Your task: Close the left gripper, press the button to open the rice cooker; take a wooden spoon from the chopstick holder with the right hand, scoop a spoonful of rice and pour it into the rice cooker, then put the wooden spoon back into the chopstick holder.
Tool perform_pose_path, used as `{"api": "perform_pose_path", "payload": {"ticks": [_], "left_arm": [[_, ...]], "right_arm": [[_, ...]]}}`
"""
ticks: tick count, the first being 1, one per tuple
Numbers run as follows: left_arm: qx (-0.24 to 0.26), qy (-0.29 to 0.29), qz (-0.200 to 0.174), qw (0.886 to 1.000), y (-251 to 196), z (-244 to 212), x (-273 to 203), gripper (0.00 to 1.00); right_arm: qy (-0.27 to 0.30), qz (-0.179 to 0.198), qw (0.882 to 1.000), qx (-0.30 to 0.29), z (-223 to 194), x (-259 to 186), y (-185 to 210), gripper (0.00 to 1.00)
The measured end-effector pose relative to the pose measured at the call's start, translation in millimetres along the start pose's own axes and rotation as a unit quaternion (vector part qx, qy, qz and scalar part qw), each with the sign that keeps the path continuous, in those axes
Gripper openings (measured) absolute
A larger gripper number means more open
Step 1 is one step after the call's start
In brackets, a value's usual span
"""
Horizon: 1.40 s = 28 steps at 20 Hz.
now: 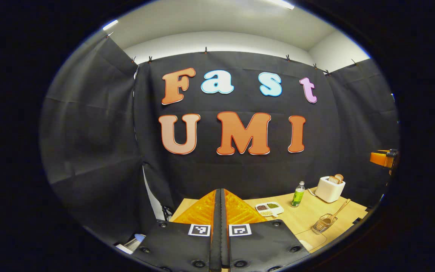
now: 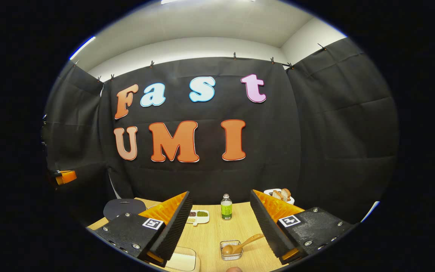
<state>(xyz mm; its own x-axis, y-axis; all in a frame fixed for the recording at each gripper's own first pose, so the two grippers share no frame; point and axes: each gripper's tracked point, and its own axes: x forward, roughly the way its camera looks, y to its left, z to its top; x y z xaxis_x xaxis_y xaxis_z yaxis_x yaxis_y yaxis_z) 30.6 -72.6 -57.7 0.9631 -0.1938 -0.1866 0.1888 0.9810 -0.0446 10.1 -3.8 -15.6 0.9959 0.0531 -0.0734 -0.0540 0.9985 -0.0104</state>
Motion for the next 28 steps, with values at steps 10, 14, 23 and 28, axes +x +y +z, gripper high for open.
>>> {"api": "perform_pose_path", "payload": {"ticks": [10, 14, 23, 28], "left_arm": [[0.020, 0.128, -0.048, 0.990, -32, -88, 46, 0.04], [0.033, 0.182, -0.075, 0.980, -52, -128, 59, 0.04], [0.029, 0.256, -0.098, 0.961, -65, -185, 83, 0.04], [0.026, 0.288, -0.112, 0.951, -71, -205, 88, 0.04]], "right_arm": [[0.019, 0.000, 1.000, -0.006, -15, 13, 1, 0.95], [0.027, 0.000, 1.000, -0.003, -23, 21, -1, 0.95], [0.047, 0.007, 0.999, 0.004, -42, 34, -1, 0.95], [0.042, -0.018, 0.999, 0.012, -43, 37, -19, 1.00]]}}
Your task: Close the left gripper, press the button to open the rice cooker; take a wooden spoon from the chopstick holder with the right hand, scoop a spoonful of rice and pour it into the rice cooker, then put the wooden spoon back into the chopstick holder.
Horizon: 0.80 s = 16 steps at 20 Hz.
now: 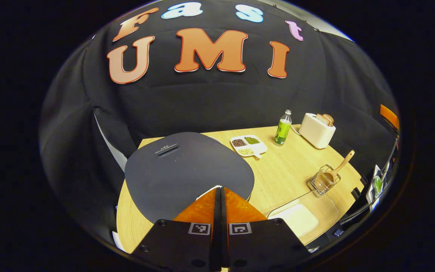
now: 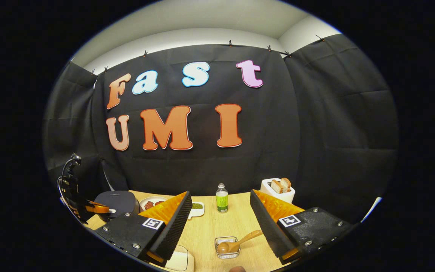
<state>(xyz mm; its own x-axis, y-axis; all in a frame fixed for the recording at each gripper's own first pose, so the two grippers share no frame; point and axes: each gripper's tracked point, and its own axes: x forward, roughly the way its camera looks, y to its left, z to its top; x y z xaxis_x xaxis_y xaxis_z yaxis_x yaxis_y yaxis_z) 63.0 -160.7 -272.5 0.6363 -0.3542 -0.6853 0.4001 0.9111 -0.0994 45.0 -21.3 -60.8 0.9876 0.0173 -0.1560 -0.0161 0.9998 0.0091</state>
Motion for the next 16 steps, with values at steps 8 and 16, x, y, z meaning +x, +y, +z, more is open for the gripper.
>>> {"api": "perform_pose_path", "payload": {"ticks": [8, 16], "left_arm": [[-0.038, 0.022, -0.050, 0.998, -5, 0, 10, 0.05], [-0.024, 0.023, -0.031, 0.999, -4, 3, 11, 0.05]], "right_arm": [[0.024, 0.018, 0.999, 0.017, -22, 5, 7, 0.95], [0.026, 0.041, 0.999, 0.011, -28, 3, 24, 0.95]]}}
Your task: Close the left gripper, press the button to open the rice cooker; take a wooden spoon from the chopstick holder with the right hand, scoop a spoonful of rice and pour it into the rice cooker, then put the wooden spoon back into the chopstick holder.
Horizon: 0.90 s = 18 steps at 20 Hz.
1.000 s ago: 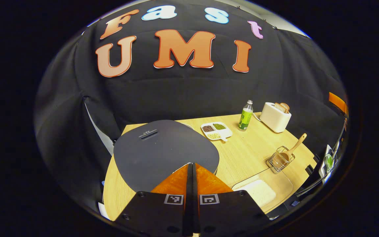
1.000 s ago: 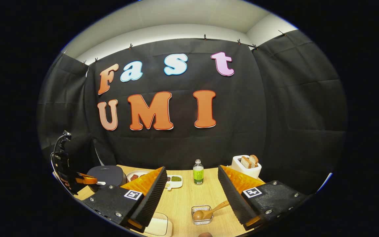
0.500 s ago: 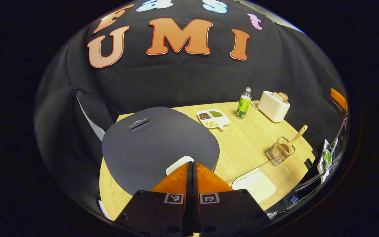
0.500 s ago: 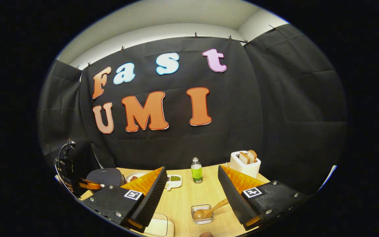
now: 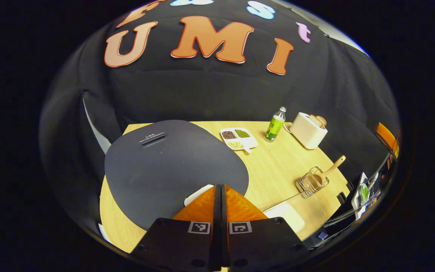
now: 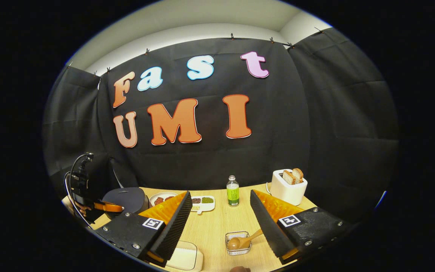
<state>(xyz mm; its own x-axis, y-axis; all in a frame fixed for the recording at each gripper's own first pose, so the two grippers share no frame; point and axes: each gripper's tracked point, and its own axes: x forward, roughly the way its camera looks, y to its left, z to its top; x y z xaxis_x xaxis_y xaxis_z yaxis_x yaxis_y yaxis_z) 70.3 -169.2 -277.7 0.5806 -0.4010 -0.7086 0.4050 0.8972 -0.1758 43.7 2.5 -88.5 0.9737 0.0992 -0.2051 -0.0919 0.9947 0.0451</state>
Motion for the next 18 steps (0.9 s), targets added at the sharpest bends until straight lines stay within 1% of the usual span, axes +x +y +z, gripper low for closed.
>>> {"api": "perform_pose_path", "payload": {"ticks": [1, 3, 4, 5, 6, 7, 8, 9, 10, 12, 13, 14, 15, 16, 17, 18], "left_arm": [[-0.005, -0.011, -0.004, 1.000, 0, -3, 1, 0.05], [-0.057, -0.014, -0.025, 0.998, -2, 2, -1, 0.05], [-0.074, -0.013, -0.030, 0.997, -1, 4, -5, 0.04], [-0.075, -0.022, -0.014, 0.997, 7, 5, -3, 0.05], [-0.048, -0.022, 0.039, 0.998, 27, 5, -5, 0.04], [-0.020, -0.034, 0.082, 0.996, 46, 9, -9, 0.04], [-0.014, -0.033, 0.086, 0.996, 49, 9, -5, 0.04], [-0.027, -0.013, 0.071, 0.997, 36, 2, -10, 0.04], [-0.028, -0.024, 0.070, 0.997, 38, 8, -15, 0.04], [-0.019, -0.010, 0.071, 0.997, 36, 0, -10, 0.04], [-0.002, -0.012, 0.077, 0.997, 36, -1, -8, 0.05], [0.022, -0.007, 0.086, 0.996, 35, -2, -5, 0.08], [0.038, -0.004, 0.098, 0.994, 35, -5, -7, 0.05], [0.047, -0.011, 0.110, 0.993, 34, -3, -7, 0.02], [0.048, -0.014, 0.121, 0.991, 34, -3, -7, 0.05], [0.053, -0.014, 0.125, 0.991, 33, -1, -7, 0.05]], "right_arm": [[0.001, 0.001, 1.000, 0.000, -2, 0, 1, 0.95], [0.005, 0.007, 1.000, 0.004, -4, -1, 4, 0.95], [0.009, 0.011, 1.000, 0.005, -7, -2, 6, 0.95], [0.010, 0.012, 1.000, 0.006, -7, -3, 7, 0.95], [0.008, 0.013, 1.000, 0.005, -6, -3, 7, 0.95], [0.006, 0.011, 1.000, 0.004, -5, -3, 6, 0.95], [0.005, 0.009, 1.000, 0.003, -4, -3, 5, 0.95], [0.005, 0.009, 1.000, 0.003, -4, -4, 6, 0.95], [0.005, 0.009, 1.000, 0.003, -4, -4, 7, 0.95], [0.008, 0.012, 1.000, 0.001, -6, -4, 8, 0.95], [0.011, 0.014, 1.000, 0.000, -9, -3, 9, 0.95], [0.015, 0.018, 1.000, 0.000, -11, -1, 11, 1.00], [0.018, 0.021, 1.000, 0.003, -12, 0, 12, 0.95], [0.018, 0.021, 1.000, 0.004, -14, -1, 13, 0.95], [0.018, 0.021, 1.000, 0.004, -16, 0, 13, 0.95], [0.020, 0.020, 1.000, 0.001, -17, 1, 12, 0.95]]}}
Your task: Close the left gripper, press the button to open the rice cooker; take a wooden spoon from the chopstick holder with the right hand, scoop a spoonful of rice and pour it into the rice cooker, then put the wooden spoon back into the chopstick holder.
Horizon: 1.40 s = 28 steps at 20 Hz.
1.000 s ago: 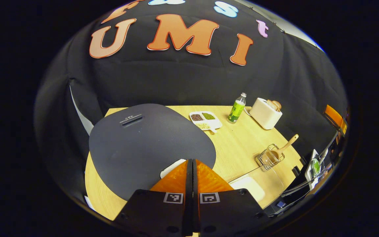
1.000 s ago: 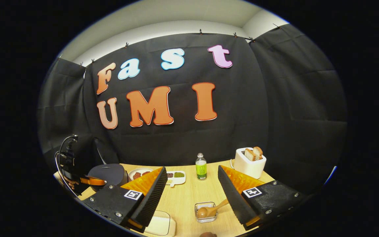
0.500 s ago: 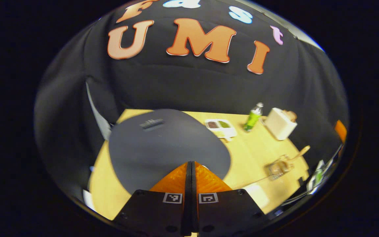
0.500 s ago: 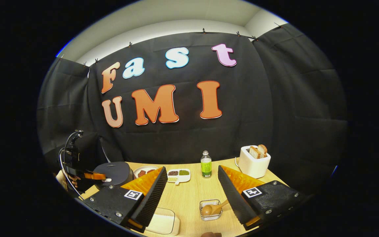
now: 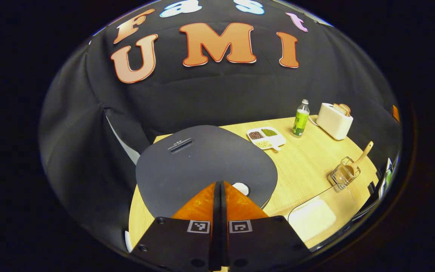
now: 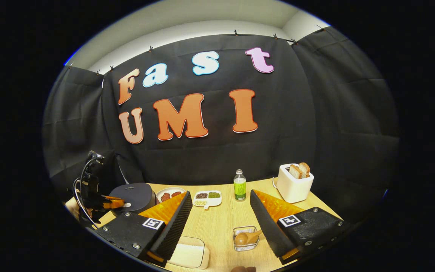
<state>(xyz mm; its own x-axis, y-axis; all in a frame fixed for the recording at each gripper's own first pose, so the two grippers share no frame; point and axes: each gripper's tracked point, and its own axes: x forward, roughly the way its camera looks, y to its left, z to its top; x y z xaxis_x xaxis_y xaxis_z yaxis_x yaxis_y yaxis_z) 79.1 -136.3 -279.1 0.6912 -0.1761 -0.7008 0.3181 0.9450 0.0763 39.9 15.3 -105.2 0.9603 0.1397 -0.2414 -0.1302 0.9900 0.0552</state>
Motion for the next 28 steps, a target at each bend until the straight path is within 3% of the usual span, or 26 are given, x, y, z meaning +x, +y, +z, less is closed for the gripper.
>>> {"api": "perform_pose_path", "payload": {"ticks": [3, 4, 9, 10, 12, 13, 16, 18, 22, 23, 24, 26, 27, 28], "left_arm": [[0.013, -0.019, 0.014, 1.000, -1, -5, 0, 0.05], [0.032, -0.037, 0.024, 0.999, 0, -3, 1, 0.05], [0.041, -0.040, 0.042, 0.997, 2, 2, -3, 0.01], [0.044, -0.040, 0.042, 0.997, 2, 8, -7, 0.05], [0.052, -0.090, 0.066, 0.992, 10, 41, -30, 0.02], [0.048, -0.126, 0.085, 0.987, 22, 61, -46, 0.05], [-0.019, -0.199, 0.079, 0.977, 35, 108, -97, 0.05], [-0.026, -0.235, 0.095, 0.967, 50, 125, -132, 0.04], [-0.081, -0.252, 0.070, 0.962, 65, 118, -158, 0.04], [-0.083, -0.254, 0.081, 0.960, 77, 114, -161, 0.01], [-0.082, -0.250, 0.090, 0.961, 85, 109, -159, 0.04], [-0.092, -0.249, 0.085, 0.960, 90, 100, -160, 0.01], [-0.101, -0.251, 0.082, 0.959, 93, 97, -161, 0.05], [-0.101, -0.253, 0.084, 0.958, 98, 94, -164, 0.01]], "right_arm": [[0.006, 0.005, 1.000, 0.005, -4, 0, 4, 0.95], [0.006, 0.005, 1.000, 0.012, -3, 1, 3, 1.00], [0.009, -0.014, 1.000, 0.003, -5, -4, -3, 0.95], [0.004, -0.016, 1.000, 0.000, -1, -6, -5, 0.95], [-0.011, -0.025, 1.000, -0.004, 9, -15, -13, 0.95], [-0.019, -0.032, 0.999, -0.004, 14, -19, -18, 0.95], [-0.035, -0.037, 0.999, -0.001, 23, -26, -24, 0.95], [-0.044, -0.039, 0.998, -0.002, 26, -29, -28, 0.95], [-0.057, -0.053, 0.997, -0.004, 22, -27, -44, 0.95], [-0.058, -0.056, 0.997, -0.003, 19, -25, -48, 0.95], [-0.058, -0.059, 0.997, -0.002, 15, -23, -53, 0.95], [-0.059, -0.076, 0.995, 0.001, 3, -17, -71, 0.95], [-0.059, -0.091, 0.994, 0.004, -4, -13, -83, 0.95], [-0.060, -0.104, 0.993, 0.009, -11, -9, -96, 1.00]]}}
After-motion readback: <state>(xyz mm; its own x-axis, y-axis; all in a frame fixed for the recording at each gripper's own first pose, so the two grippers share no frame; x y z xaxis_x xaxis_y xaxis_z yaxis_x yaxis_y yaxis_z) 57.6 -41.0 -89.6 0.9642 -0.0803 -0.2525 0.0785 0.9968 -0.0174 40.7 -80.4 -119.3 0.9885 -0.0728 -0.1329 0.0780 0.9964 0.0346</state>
